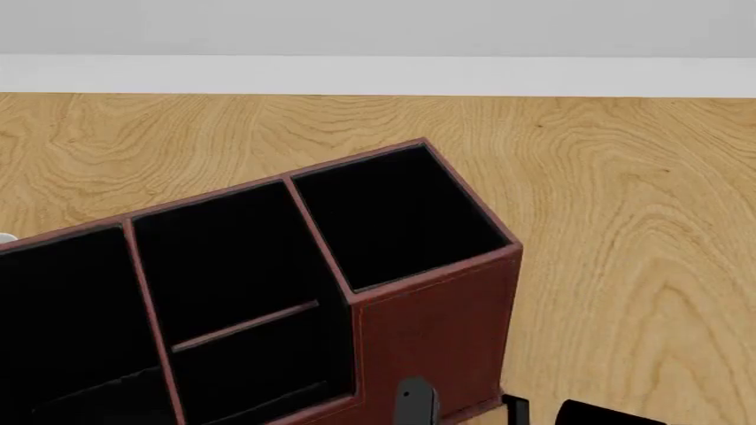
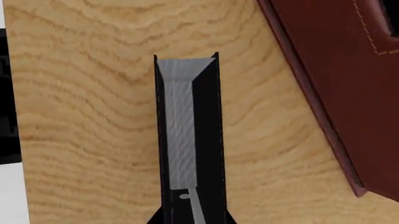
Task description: Pick up the book and place it in the right compartment of the caddy.
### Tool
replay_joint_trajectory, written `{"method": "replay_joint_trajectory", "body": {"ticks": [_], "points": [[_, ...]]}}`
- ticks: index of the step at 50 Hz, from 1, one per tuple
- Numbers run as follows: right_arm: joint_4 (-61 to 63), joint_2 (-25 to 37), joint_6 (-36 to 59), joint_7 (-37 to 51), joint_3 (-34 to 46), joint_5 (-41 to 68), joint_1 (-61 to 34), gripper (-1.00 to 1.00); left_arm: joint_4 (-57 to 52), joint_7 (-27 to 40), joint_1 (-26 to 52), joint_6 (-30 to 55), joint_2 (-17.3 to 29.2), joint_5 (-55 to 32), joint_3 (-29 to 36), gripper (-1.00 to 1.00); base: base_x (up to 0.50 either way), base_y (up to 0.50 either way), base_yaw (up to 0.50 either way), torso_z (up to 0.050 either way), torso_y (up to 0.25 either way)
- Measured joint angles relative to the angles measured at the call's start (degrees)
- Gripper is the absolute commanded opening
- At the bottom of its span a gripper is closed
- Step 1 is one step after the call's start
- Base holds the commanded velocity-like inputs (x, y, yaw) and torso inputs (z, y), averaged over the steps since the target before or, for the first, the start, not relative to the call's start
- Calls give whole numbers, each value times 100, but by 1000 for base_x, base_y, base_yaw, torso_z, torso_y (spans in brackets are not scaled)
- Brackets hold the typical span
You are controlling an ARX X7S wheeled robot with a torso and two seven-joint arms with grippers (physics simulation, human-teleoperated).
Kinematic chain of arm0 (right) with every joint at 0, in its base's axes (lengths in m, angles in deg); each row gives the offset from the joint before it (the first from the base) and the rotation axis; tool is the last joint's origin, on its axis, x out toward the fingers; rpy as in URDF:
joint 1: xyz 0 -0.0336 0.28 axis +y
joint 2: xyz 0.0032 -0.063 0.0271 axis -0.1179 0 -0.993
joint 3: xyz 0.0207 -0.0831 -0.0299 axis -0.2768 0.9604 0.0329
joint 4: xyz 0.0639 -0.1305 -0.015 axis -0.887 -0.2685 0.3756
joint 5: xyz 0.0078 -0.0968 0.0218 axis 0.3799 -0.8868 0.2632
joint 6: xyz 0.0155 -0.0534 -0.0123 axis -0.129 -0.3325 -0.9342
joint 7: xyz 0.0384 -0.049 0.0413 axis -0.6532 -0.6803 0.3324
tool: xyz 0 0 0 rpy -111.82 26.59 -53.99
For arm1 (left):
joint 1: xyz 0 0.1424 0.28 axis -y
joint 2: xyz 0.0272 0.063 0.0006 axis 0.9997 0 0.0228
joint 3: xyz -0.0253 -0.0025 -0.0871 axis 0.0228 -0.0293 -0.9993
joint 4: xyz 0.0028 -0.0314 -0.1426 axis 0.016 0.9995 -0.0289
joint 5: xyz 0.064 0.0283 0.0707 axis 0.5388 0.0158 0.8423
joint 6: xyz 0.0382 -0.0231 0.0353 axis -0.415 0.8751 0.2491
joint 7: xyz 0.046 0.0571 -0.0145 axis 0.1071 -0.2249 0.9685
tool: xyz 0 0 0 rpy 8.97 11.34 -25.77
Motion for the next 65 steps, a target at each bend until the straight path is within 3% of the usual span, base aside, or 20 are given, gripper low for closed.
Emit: {"method": "replay_joint_trajectory", "body": {"ticks": [19, 38, 65], "points": [[55, 40, 67, 86, -103, 142, 25, -100, 8, -7, -50, -126, 63, 78, 77, 100, 0, 0, 0, 0, 0], [693, 161, 342, 84, -770, 532, -363, -100, 7, -29, -191, -295, 160, 151, 60, 100, 0, 0, 0, 0, 0], [1411, 144, 887, 331, -2891, 1968, -977, -100, 0, 36, -244, -501, 342, 108, 63, 100, 0, 0, 0, 0, 0]]}}
